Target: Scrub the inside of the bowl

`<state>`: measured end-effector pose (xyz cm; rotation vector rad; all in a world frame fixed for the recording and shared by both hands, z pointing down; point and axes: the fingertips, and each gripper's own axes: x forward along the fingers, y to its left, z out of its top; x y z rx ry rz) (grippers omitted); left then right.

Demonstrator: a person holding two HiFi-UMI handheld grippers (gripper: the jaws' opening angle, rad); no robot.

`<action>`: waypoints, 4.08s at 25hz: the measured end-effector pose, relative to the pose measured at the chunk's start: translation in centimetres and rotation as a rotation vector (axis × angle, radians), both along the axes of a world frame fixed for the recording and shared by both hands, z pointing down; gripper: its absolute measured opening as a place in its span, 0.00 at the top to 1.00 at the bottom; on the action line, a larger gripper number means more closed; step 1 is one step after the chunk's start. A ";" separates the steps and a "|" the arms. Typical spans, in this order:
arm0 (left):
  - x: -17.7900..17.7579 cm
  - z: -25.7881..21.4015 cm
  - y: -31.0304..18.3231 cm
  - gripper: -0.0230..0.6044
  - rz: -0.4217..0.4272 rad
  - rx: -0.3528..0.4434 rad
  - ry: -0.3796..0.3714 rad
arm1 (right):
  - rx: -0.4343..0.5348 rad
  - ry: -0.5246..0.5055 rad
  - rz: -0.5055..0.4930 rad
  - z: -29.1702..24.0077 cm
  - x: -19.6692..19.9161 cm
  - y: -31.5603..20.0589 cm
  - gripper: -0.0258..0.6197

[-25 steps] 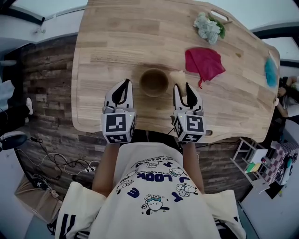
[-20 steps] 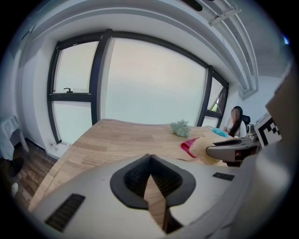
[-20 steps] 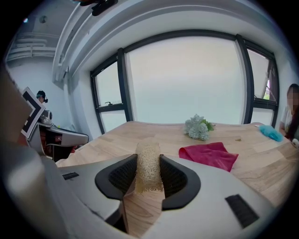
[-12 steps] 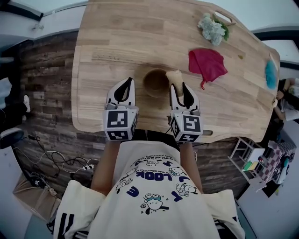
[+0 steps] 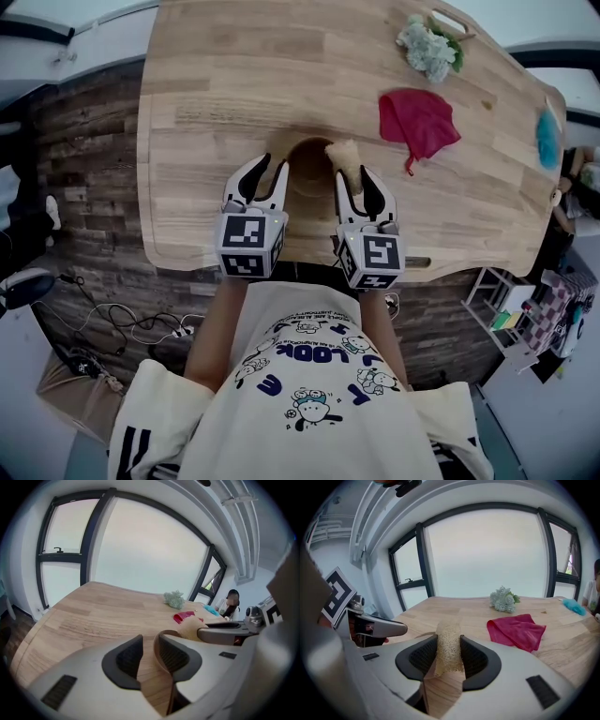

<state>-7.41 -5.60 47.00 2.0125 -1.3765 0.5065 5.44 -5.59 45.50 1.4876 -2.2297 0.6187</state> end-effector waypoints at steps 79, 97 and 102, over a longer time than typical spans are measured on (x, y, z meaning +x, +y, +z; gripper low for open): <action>1.8 5.2 -0.4 0.88 -0.179 -0.139 0.006 | -0.264 -0.083 0.274 5.7 -0.2 1.1 0.74; 2.2 6.6 0.7 0.86 -0.085 -0.227 0.008 | -0.283 -0.041 0.262 5.9 -0.6 2.3 0.74; 1.9 5.8 0.8 0.85 0.004 -0.181 -0.048 | -0.284 0.002 0.142 5.9 -1.2 2.0 0.75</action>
